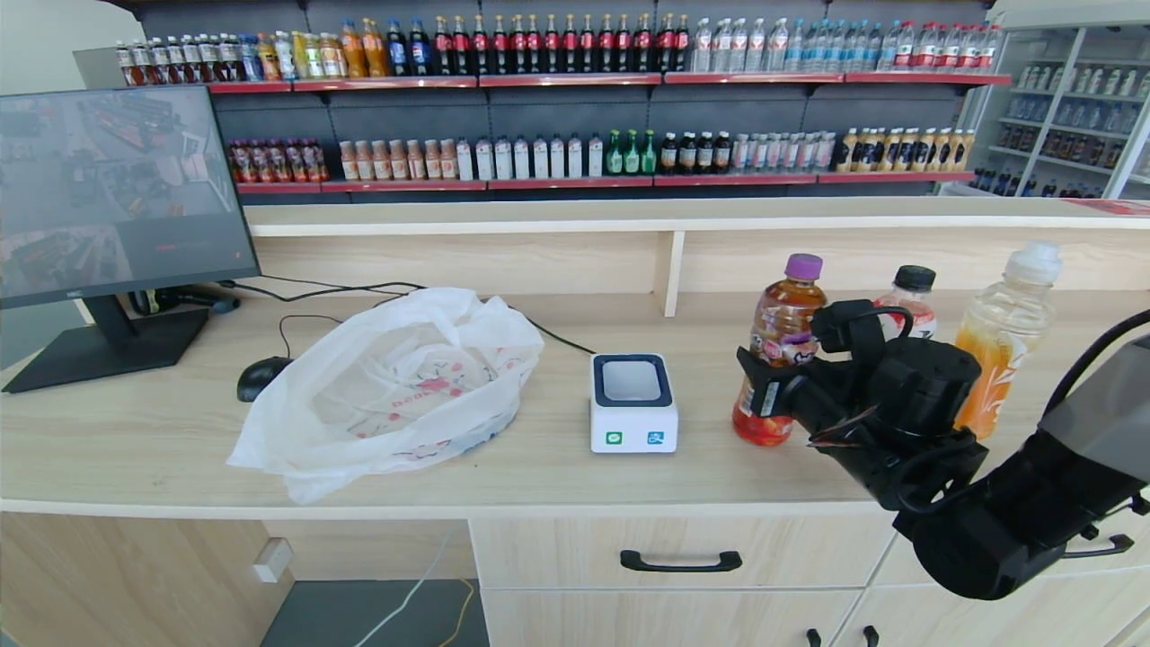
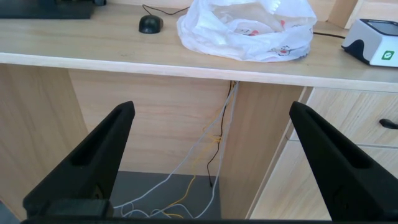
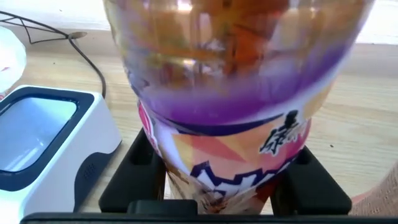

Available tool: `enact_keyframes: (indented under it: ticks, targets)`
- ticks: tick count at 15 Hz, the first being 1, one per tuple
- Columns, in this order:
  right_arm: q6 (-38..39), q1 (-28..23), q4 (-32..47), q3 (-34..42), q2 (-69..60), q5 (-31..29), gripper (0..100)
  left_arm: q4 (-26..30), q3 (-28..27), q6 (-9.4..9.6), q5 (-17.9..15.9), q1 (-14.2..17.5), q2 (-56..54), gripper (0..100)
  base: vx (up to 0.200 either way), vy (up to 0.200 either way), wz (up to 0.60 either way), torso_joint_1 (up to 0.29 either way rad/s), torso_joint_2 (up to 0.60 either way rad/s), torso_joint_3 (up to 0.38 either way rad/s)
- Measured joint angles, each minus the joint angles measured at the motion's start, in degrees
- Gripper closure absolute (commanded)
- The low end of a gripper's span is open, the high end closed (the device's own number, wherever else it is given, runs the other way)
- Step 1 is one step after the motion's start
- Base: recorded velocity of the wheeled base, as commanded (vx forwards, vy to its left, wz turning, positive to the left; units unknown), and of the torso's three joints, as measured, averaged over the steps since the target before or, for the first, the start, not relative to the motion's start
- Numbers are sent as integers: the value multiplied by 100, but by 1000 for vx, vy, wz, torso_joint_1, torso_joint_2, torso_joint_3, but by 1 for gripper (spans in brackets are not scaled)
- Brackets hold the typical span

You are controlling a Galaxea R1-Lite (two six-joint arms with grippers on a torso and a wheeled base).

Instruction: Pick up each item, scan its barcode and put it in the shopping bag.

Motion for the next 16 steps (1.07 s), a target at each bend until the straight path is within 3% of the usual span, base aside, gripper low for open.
enact_keyframes:
  ticks: [10,16]
  targets:
    - [2,4,-23,-45,-121,-180,100,0,2,37,0,-5,0,0,0,0,0,0,0,0]
    - [5,67,122,173,-857,-490,100,0,2,37,2,0,0,0,0,0,0,0,0,0]
